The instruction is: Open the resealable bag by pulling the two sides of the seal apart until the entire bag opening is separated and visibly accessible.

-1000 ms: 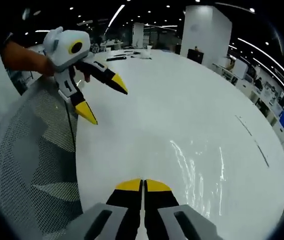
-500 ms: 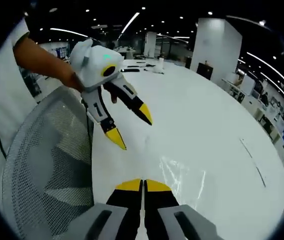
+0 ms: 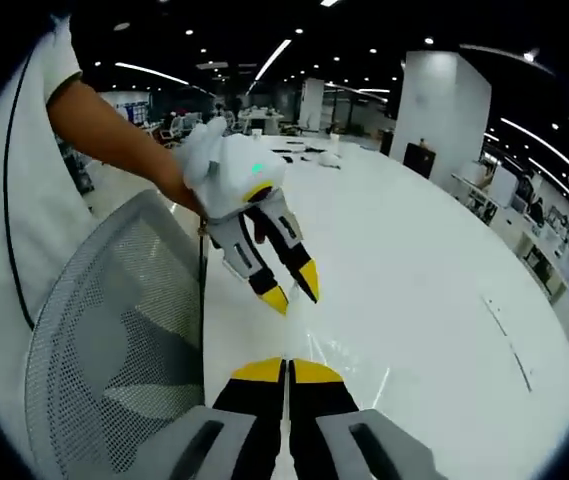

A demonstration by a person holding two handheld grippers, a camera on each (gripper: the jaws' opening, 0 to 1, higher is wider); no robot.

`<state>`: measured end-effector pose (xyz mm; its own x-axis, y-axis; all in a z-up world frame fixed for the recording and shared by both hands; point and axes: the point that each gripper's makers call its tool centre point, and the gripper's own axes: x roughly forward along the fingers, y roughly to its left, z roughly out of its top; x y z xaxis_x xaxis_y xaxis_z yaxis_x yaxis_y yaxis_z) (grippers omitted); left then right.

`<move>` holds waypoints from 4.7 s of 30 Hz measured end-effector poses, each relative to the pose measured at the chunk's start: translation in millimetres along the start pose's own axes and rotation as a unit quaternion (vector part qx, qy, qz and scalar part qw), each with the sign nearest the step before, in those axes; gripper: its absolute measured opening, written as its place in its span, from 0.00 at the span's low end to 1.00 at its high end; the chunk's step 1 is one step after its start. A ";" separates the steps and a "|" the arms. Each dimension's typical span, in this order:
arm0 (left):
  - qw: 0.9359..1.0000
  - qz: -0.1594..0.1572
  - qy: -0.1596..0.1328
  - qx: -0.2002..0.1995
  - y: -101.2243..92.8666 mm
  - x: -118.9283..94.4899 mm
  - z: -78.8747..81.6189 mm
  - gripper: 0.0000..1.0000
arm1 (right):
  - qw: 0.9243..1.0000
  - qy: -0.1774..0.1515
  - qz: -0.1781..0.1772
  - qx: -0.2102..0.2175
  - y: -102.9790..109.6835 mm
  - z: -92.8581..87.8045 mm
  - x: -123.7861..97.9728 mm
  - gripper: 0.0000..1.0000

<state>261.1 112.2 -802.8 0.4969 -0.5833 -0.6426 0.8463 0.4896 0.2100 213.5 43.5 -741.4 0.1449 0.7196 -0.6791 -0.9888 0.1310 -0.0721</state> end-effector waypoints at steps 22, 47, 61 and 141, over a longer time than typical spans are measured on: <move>0.999 -0.045 -0.007 -0.030 -17.1 -0.1 4.4 0.00 | 1.000 0.005 -0.011 0.000 -10.3 -6.6 -6.7 0.00; 0.998 -0.064 -0.016 -0.011 -30.1 -7.5 15.0 0.00 | 1.000 0.023 -0.016 0.005 -8.6 -25.2 -8.7 0.00; 0.997 -0.076 -0.014 0.019 -35.9 -7.7 29.8 0.00 | 1.000 0.015 -0.016 0.021 -6.0 -15.6 6.3 0.11; 0.990 -0.114 -0.037 0.074 -54.6 -23.6 51.4 0.01 | 0.996 0.086 0.017 0.006 16.2 -7.3 47.2 0.00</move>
<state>213.0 66.0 -761.2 0.2978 -0.7168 -0.6305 0.9542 0.2426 0.1749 204.1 74.5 -779.9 0.1014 0.5959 -0.7966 -0.9924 0.1165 -0.0392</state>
